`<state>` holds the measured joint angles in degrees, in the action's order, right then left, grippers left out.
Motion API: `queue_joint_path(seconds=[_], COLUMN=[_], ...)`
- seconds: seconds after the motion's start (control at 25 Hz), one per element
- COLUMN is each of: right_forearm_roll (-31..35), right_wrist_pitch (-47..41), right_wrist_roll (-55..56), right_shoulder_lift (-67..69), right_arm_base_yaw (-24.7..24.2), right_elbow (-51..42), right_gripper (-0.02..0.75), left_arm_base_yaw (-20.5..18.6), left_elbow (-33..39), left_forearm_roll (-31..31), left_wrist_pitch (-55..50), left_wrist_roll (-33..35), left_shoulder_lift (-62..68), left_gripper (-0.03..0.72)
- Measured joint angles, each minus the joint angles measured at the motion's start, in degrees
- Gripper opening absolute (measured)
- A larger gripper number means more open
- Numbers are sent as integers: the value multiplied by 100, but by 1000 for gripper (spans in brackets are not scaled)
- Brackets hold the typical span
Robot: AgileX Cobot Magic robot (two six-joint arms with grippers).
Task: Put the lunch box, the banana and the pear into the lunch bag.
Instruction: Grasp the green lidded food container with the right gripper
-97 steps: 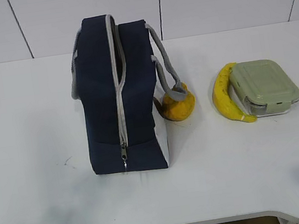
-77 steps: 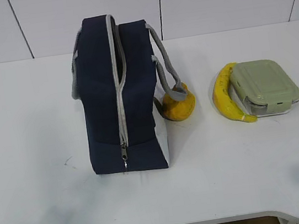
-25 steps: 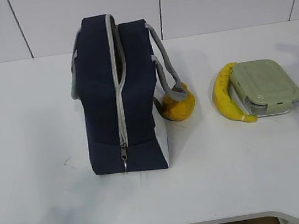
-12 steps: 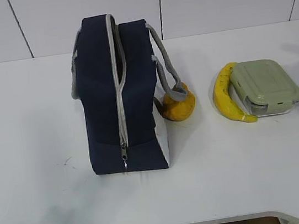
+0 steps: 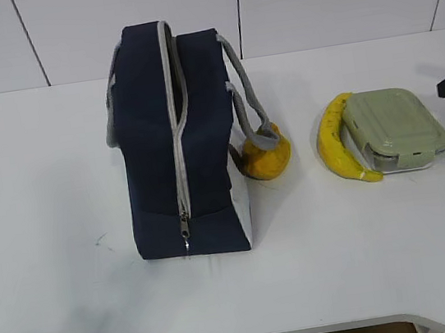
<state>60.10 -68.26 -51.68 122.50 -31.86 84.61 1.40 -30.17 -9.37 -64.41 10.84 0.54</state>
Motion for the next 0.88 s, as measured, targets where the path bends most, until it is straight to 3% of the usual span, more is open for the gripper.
queue_joint_path(seconds=[0.2,0.88], right_forearm_roll=[337,388], right_wrist_pitch=[34,57], right_wrist_roll=[-17,-212], right_shoulder_lift=[346,662], right_arm_base_yaw=[172,655], right_elbow=[157,170], right_gripper=[591,585], left_arm_base_yaw=[0,0], left_elbow=[0,0], left_forearm_roll=[0,0], left_wrist_pitch=[0,0], left_wrist_roll=[0,0], left_shoulder_lift=[0,0], left_gripper=[240,240])
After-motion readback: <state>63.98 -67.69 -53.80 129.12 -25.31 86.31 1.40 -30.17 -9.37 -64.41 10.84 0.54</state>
